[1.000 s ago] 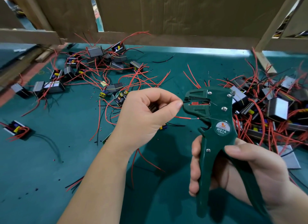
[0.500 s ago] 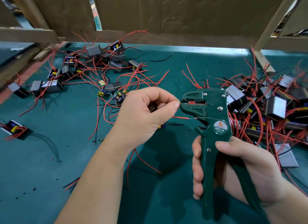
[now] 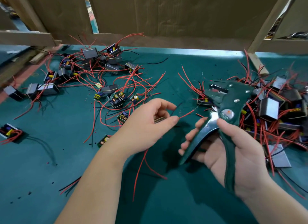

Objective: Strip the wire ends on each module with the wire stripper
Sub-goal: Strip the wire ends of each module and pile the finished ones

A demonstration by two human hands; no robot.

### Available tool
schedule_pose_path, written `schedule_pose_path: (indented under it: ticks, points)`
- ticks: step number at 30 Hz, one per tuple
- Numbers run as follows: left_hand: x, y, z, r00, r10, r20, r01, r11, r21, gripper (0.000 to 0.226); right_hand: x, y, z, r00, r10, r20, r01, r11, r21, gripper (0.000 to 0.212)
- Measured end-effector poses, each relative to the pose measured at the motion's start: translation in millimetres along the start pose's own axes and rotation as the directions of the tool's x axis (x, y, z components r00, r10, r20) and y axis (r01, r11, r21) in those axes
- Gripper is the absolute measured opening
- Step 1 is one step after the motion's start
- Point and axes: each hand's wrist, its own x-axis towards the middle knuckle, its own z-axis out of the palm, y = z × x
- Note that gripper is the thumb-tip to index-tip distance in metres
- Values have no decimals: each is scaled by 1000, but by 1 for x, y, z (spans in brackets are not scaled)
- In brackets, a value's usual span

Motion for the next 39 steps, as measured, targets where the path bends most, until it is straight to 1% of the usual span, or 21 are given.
schedule_pose_path:
  ticks: [2, 5, 8, 11, 12, 14, 16, 18, 19, 21, 22, 24, 26, 28, 29, 30, 31, 33, 34, 36, 39]
  points:
    - [2, 2, 0, 997, -32, -64, 29, 998, -59, 11, 0, -2, -1, 999, -34, 8, 34, 999, 23, 55]
    - [3, 7, 0, 985, -92, -149, 52, 967, -250, 19, -3, -3, -2, 995, 68, 74, -71, 997, 32, 61]
    - [2, 12, 7, 990, -72, -119, 17, 910, -414, 16, -6, 3, 4, 956, 195, 220, -214, 975, 62, 74]
    - [-1, 15, 12, 994, -58, -97, -7, 823, -567, 11, -6, 2, 8, 921, 189, 340, -232, 969, 89, 75]
    - [0, 15, 14, 993, -49, -112, -26, 812, -583, 10, -6, -2, 8, 912, 177, 370, -235, 965, 118, 72]
    - [2, 13, 15, 984, 5, -178, -100, 841, -531, 12, -6, -9, 6, 886, 160, 436, -258, 950, 176, 64]
    - [3, 12, 18, 980, 39, -193, -139, 832, -538, 11, -6, -12, 6, 855, 169, 491, -295, 937, 190, 64]
    - [2, 13, 23, 990, -18, -139, -72, 787, -613, 10, -6, -7, 7, 856, 198, 477, -302, 941, 151, 72]
    - [2, 12, 25, 992, -42, -123, -44, 783, -621, 12, -6, -3, 8, 873, 203, 443, -281, 952, 118, 75]
    - [5, 9, 25, 981, -64, -183, -45, 843, -536, 12, -7, 3, 8, 929, 149, 338, -182, 981, 68, 77]
    - [6, 7, 23, 962, -51, -267, -76, 893, -444, 10, -7, 4, 7, 958, 79, 275, -94, 995, 40, 76]
    - [9, 3, 10, 886, 34, -462, -144, 968, -206, 9, -4, -3, 4, 986, -107, 128, 113, 993, -40, 67]
    - [10, 0, -8, 788, 94, -609, -129, 992, -13, 12, -1, -14, -2, 967, -251, -40, 245, 962, -118, 49]
    - [9, -5, -25, 691, 89, -718, -4, 993, 120, 20, 1, -20, -9, 917, -365, -159, 327, 918, -225, 25]
    - [8, -9, -32, 652, 77, -755, 89, 980, 177, 25, 2, -20, -11, 890, -417, -185, 355, 888, -293, 20]
    - [8, -12, -38, 625, 60, -778, 188, 956, 224, 30, 1, -19, -14, 865, -461, -196, 372, 853, -366, 20]
    - [7, -14, -43, 611, 33, -791, 281, 925, 255, 37, 1, -17, -14, 843, -497, -204, 374, 815, -442, 28]
    - [7, -17, -49, 586, -63, -808, 446, 858, 256, 47, -1, -13, -13, 825, -533, -188, 352, 745, -567, 51]
    - [7, -18, -51, 577, -113, -809, 507, 826, 247, 49, -1, -12, -13, 818, -551, -165, 349, 703, -620, 51]
    - [7, -19, -50, 584, -176, -793, 577, 777, 252, 51, -1, -12, -11, 812, -563, -151, 344, 673, -655, 45]
    - [7, -19, -46, 613, -135, -779, 570, 758, 317, 50, -1, -11, -16, 808, -567, -161, 357, 688, -631, 83]
